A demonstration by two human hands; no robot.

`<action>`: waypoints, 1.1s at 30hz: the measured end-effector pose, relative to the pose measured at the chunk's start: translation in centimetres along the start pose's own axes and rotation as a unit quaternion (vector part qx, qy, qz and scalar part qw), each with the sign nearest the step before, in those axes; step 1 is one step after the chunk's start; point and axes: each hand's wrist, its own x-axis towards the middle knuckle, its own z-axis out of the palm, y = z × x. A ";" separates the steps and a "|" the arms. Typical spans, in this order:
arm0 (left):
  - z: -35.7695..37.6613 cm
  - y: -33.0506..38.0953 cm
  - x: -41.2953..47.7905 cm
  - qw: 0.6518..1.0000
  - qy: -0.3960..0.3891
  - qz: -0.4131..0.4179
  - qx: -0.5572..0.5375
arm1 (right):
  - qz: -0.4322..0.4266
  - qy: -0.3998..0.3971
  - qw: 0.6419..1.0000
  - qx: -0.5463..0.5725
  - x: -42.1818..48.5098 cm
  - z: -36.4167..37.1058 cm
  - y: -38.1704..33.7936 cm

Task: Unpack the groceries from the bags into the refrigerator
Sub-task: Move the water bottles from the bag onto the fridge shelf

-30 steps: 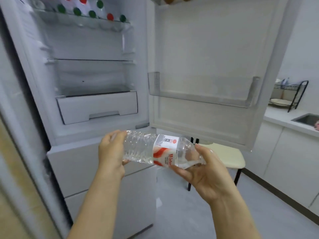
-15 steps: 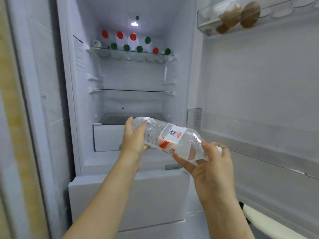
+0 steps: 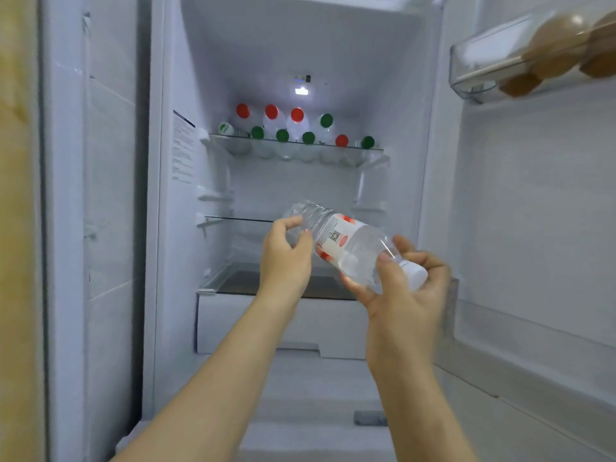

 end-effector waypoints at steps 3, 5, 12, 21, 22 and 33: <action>-0.2 -0.1 2.8 1.000 -0.015 0.024 0.010 | -0.033 -0.003 0.999 0.002 2.2 1.8 1.8; -0.4 -0.2 5.0 0.998 -0.035 0.042 0.022 | -0.056 -0.001 0.998 -0.005 3.7 3.1 3.1; -0.6 0.1 13.7 0.987 -0.075 0.128 0.065 | -0.152 0.010 0.988 -0.012 8.5 8.0 7.1; 0.8 0.7 21.2 0.968 -0.100 0.215 0.084 | -0.271 -0.012 0.962 0.012 13.7 12.2 9.6; 1.1 0.9 21.8 0.964 -0.104 0.227 0.095 | -0.281 -0.011 0.960 0.009 14.5 12.5 9.6; 3.8 1.4 29.1 0.893 -0.119 0.333 0.277 | -0.347 0.015 0.935 -0.067 22.0 15.2 9.1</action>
